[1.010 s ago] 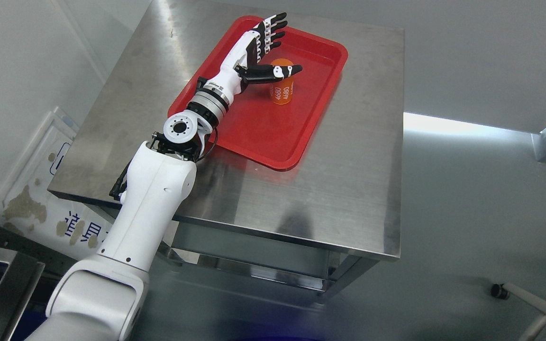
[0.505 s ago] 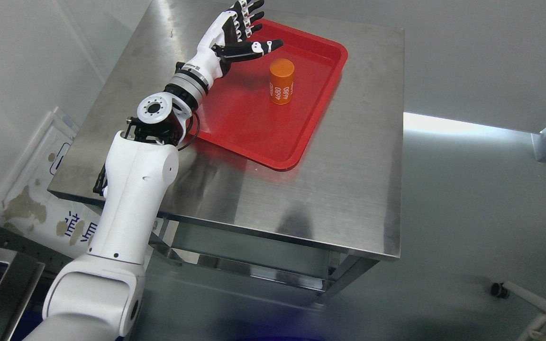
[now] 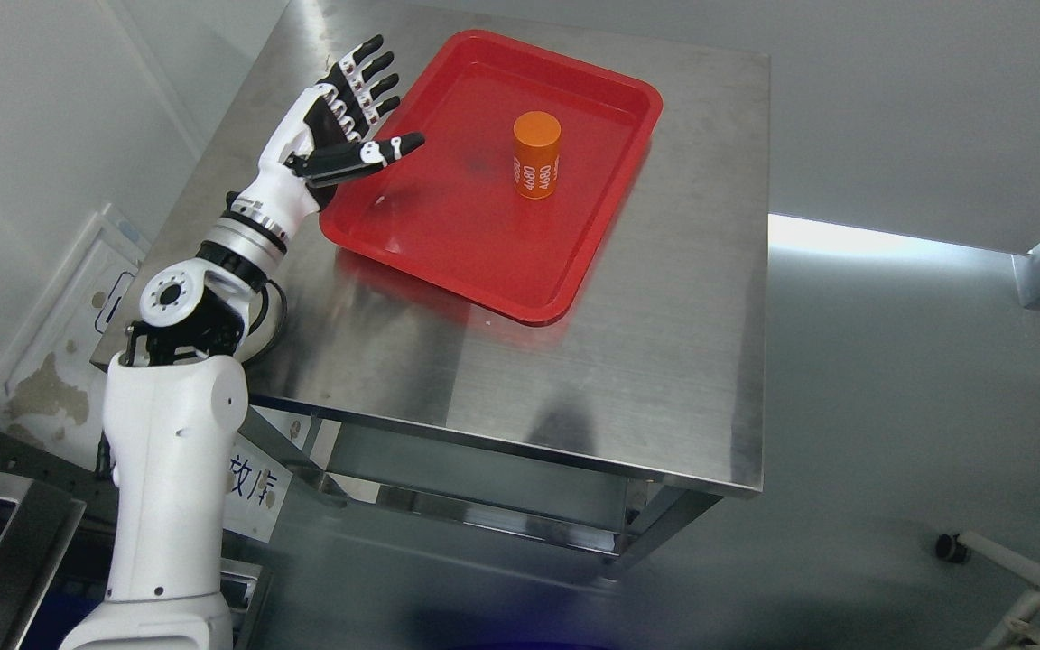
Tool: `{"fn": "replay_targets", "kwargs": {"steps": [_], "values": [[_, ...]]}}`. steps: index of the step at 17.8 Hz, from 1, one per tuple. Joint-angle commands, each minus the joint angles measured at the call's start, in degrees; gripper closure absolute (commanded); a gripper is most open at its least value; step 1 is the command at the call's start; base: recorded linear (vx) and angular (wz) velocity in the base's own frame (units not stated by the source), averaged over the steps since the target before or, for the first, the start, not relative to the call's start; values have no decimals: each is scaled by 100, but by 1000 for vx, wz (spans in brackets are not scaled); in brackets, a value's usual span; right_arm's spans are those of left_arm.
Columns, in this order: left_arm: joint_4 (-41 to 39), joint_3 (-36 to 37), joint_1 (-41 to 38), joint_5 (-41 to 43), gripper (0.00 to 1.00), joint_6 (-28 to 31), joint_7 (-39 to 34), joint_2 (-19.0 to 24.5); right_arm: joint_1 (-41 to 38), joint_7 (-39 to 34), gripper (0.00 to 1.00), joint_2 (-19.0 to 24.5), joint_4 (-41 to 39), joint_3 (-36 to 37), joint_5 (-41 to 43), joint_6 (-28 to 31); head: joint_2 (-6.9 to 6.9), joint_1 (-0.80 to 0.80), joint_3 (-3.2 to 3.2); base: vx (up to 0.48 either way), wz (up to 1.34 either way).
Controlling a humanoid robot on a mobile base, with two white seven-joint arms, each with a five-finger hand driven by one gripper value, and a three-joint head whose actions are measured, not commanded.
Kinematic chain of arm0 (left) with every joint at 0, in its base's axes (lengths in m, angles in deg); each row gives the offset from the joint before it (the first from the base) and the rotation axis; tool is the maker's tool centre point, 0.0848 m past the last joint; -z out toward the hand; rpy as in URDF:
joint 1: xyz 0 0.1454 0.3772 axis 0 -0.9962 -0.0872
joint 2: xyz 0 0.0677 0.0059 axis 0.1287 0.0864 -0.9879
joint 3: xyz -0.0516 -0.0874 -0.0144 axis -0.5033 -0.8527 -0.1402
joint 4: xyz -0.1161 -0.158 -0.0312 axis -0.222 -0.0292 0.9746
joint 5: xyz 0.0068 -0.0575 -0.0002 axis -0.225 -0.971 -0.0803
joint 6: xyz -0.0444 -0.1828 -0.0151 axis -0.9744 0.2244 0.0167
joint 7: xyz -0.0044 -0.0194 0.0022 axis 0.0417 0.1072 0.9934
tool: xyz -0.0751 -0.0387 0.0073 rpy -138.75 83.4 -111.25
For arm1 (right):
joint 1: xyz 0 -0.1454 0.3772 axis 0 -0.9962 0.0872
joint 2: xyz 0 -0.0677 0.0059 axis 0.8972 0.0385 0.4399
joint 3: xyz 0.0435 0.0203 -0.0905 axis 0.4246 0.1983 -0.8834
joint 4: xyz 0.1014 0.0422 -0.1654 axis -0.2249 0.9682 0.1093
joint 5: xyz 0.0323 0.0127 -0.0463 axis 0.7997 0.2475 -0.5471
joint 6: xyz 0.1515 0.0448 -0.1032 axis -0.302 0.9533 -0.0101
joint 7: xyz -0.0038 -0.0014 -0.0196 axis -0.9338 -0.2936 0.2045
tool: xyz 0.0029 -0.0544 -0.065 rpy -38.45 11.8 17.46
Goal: Grab orange capacitor from left shelf to right desk
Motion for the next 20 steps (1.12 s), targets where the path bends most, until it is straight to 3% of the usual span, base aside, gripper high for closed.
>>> {"fn": "replay_targets", "kwargs": {"steps": [1, 3, 6, 10, 13, 20], "values": [[-1158, -1189, -660, -13, 0, -24, -275, -135, -123, 0, 0, -100, -100, 61, -44, -2, 0, 0, 0, 0, 0], [-1106, -1014, -493, 22, 0, -41, -1098, -310, -131, 0, 0, -100, -100, 61, -35, -2, 0, 0, 0, 0, 0], [-1114, -22, -606, 136, 0, -584, -2444, -310, -132, 0, 0, -100, -100, 61, -35, -2, 0, 0, 0, 0, 0], [-1140, 253, -712, 225, 0, -762, -2544, -310, -132, 0, 0, -100, -100, 61, -35, -2, 0, 0, 0, 0, 0], [-1149, 488, -878, 338, 0, -1445, -2535, -310, -132, 0, 0, -100, -100, 61, -35, -2, 0, 0, 0, 0, 0], [-1132, 727, -1002, 620, 0, -1536, -2544, -310, -131, 0, 0, -100, -100, 61, -35, -2, 0, 0, 0, 0, 0]]}}
